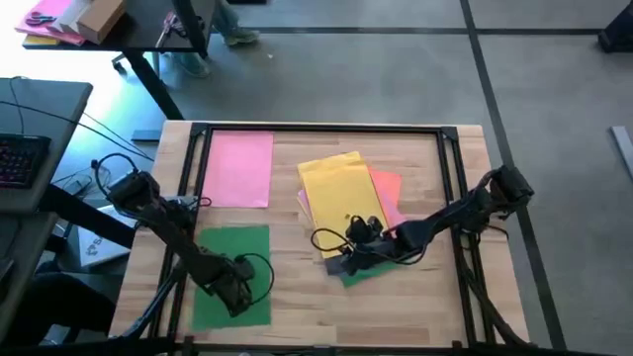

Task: Organize paper
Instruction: Move the green color paper to the bottom left of the table

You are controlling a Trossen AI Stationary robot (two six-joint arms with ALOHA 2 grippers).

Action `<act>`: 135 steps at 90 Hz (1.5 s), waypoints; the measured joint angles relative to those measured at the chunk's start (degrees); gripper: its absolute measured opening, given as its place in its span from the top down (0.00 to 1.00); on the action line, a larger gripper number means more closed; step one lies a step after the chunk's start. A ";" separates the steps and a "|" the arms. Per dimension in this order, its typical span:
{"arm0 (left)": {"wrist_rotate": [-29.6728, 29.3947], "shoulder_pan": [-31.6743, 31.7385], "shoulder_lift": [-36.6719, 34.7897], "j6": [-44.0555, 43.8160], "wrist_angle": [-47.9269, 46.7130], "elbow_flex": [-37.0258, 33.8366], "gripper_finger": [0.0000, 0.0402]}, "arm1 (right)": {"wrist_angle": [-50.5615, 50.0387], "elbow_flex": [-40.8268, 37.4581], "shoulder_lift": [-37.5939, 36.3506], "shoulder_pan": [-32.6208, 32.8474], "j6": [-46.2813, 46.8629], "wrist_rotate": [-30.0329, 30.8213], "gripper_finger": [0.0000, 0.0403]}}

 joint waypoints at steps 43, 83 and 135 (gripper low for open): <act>9.92 -4.65 0.22 3.77 -1.93 1.74 0.40 | -0.39 0.00 0.00 0.42 0.38 0.25 0.45; 9.83 -4.73 0.20 6.74 -4.19 1.72 0.40 | -0.42 0.00 0.00 0.37 0.38 0.25 0.45; 8.84 0.23 0.15 8.78 -3.99 1.77 0.40 | -0.42 0.00 0.00 0.35 0.38 0.30 0.45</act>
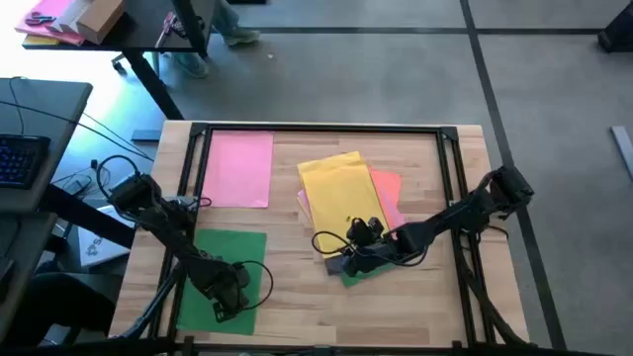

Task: Organize paper
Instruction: Move the green color paper to the bottom left of the table

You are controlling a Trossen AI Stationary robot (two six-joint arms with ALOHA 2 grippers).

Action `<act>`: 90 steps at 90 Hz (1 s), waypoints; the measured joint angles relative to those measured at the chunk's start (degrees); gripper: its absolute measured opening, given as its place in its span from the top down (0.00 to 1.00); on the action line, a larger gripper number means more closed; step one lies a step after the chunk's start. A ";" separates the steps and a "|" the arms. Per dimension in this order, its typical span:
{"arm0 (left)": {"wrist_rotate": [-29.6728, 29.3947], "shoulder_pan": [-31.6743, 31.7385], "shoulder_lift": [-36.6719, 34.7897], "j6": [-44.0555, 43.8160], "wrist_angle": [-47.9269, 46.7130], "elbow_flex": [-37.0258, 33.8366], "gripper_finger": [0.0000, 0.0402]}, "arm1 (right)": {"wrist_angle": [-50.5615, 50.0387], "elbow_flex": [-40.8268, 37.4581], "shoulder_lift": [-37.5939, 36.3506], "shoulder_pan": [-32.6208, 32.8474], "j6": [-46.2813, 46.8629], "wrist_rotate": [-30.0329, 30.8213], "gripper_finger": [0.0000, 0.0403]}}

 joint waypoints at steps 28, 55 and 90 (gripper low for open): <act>-0.20 1.78 -0.04 -1.57 0.29 0.00 0.40 | 0.01 0.00 0.00 0.00 -0.39 0.00 0.45; 2.71 1.24 0.00 -1.48 0.16 0.00 0.40 | 0.01 0.00 0.00 0.00 -1.09 0.07 0.45; 2.98 1.03 0.01 -0.59 0.03 0.00 0.40 | 2.35 0.00 0.00 1.98 -4.55 5.53 0.45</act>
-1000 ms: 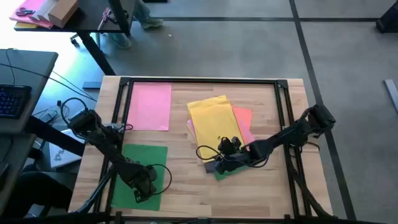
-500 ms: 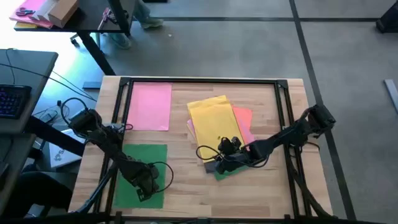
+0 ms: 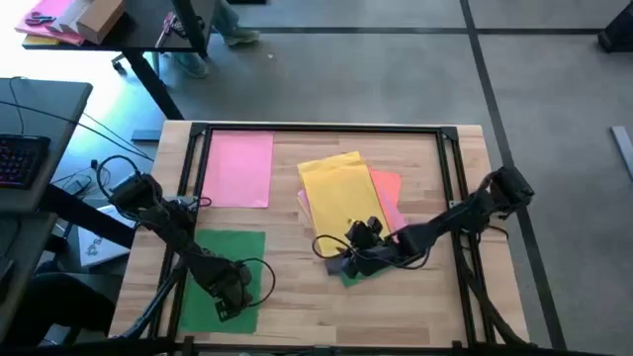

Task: Organize paper
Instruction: Move the green color paper to the bottom left of the table

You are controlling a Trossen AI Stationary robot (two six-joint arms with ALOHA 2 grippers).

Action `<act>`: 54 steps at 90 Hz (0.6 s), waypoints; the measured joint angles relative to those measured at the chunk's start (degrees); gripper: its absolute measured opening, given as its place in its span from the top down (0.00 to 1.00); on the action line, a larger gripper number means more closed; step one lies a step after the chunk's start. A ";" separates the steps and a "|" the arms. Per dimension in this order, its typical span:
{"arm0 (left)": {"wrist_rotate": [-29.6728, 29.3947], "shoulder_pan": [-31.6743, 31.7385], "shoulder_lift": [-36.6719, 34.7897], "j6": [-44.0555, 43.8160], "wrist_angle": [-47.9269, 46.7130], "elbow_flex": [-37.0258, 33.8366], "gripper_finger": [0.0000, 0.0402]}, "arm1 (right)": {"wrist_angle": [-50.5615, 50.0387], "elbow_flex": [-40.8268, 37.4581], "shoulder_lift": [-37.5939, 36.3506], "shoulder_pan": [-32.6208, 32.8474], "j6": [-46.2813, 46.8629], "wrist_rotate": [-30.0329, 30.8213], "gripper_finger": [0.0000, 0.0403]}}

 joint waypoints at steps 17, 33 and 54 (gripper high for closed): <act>0.65 -0.01 -0.01 0.17 -0.09 0.00 0.40 | 0.12 0.00 -0.24 0.39 0.34 0.30 0.45; 1.25 0.39 -0.01 0.08 -0.07 0.00 0.40 | 1.34 0.02 -2.11 2.56 0.22 3.52 0.45; 1.77 0.39 -0.01 0.22 -0.04 0.00 0.40 | 0.91 0.00 -4.71 4.62 0.20 5.82 0.45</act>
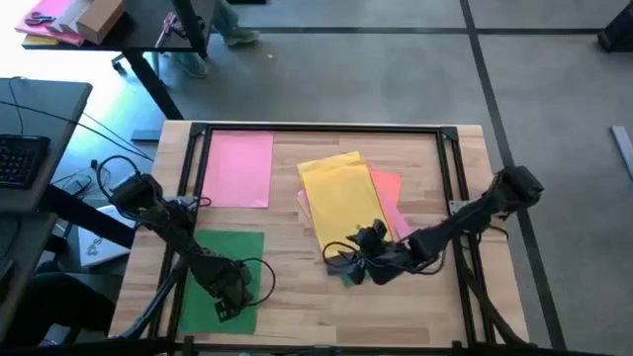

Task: Organize paper
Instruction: Move the green color paper to the bottom left of the table, then move the yellow color paper to the top right of the table

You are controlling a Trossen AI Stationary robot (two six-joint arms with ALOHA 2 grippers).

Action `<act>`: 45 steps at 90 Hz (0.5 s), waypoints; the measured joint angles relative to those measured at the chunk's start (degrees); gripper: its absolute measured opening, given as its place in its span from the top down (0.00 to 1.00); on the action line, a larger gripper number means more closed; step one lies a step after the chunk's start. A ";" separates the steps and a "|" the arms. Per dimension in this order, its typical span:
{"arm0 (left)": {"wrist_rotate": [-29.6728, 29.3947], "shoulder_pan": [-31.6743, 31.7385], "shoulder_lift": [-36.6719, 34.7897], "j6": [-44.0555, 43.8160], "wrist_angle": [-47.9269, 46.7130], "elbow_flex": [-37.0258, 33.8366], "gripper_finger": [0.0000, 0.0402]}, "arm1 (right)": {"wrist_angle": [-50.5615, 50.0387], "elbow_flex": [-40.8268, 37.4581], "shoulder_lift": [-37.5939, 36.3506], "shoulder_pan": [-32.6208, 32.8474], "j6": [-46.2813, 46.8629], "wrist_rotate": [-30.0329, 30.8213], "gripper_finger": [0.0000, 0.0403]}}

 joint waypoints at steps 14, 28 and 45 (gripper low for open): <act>1.35 0.14 -1.42 0.43 -0.22 0.00 0.40 | -1.08 0.00 -0.06 0.35 0.94 1.41 0.45; 2.29 0.85 -6.79 -0.32 -0.55 0.00 0.40 | -4.29 0.01 -0.06 0.33 1.91 2.39 0.45; -18.01 2.77 -16.00 -1.82 0.14 0.00 0.40 | -17.86 0.04 1.71 -1.26 11.24 7.43 0.45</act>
